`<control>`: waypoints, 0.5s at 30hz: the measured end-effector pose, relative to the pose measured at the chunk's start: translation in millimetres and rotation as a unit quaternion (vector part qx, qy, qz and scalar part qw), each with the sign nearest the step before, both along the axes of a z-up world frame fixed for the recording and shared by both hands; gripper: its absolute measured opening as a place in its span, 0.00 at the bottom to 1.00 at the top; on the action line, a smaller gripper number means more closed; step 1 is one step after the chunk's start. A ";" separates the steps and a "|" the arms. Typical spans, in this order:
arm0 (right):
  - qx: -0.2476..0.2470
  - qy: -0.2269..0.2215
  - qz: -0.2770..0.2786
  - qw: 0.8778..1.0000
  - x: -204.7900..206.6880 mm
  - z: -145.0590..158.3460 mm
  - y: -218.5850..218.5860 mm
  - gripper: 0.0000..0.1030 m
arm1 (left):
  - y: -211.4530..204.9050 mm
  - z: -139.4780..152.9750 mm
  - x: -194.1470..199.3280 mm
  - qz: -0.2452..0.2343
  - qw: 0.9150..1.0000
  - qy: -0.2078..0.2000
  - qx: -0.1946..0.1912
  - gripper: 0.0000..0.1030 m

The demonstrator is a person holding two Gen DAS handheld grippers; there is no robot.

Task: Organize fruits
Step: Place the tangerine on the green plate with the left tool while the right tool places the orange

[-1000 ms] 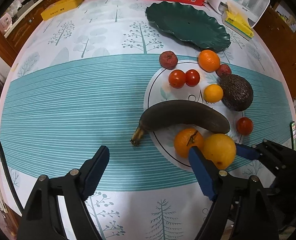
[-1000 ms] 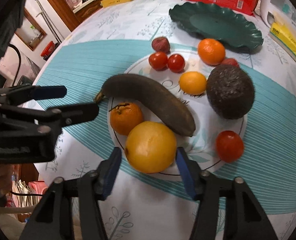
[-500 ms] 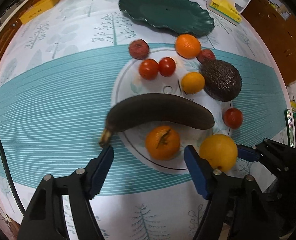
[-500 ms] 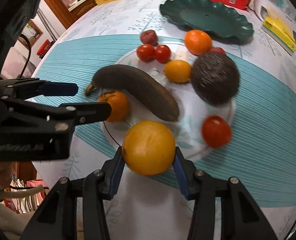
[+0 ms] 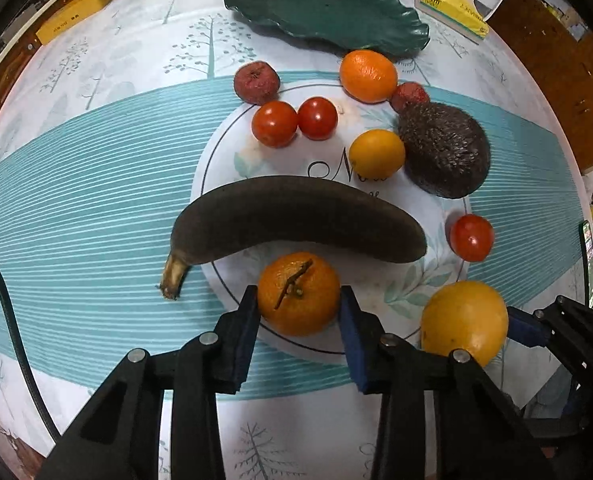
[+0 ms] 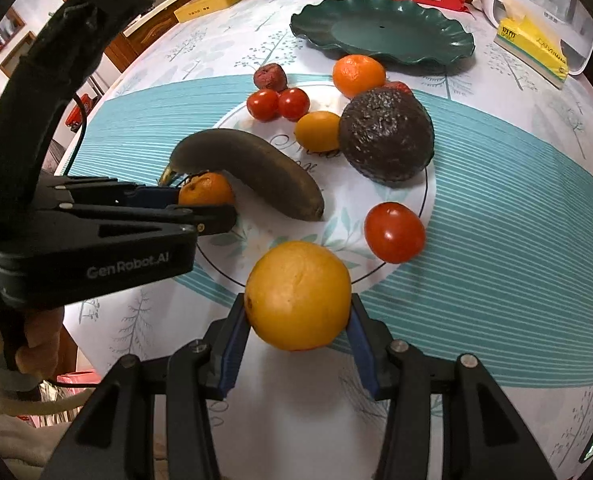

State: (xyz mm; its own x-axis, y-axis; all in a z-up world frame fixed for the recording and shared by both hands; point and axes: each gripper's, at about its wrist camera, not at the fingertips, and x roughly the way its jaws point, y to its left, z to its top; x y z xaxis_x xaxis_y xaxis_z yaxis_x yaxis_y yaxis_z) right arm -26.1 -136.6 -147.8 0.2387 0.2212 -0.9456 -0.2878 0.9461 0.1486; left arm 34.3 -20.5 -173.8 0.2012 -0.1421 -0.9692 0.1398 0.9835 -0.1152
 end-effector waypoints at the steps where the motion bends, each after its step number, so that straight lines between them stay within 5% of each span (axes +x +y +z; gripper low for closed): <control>1: 0.001 -0.003 0.001 1.000 -1.4 1.7 3.3 0.46 | -1.0 4.6 -1.3 0.000 1.000 -0.004 0.001 0.36; 6: 0.012 -0.031 0.004 0.999 0.3 30.5 5.8 0.46 | -3.7 49.6 -6.2 0.004 0.999 -0.036 -0.002 0.36; 15: 0.031 -0.135 0.001 0.990 34.2 126.4 -13.2 0.46 | 5.9 182.9 31.2 0.006 0.989 -0.144 0.032 0.36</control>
State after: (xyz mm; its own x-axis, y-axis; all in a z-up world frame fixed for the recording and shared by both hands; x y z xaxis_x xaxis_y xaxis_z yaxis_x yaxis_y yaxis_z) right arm 8.1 -149.8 -21.4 0.4802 0.2784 -0.8318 -0.3277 0.9366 0.1243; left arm 65.6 -14.5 9.0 0.4708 -0.0784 -0.8788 0.1462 0.9892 -0.0100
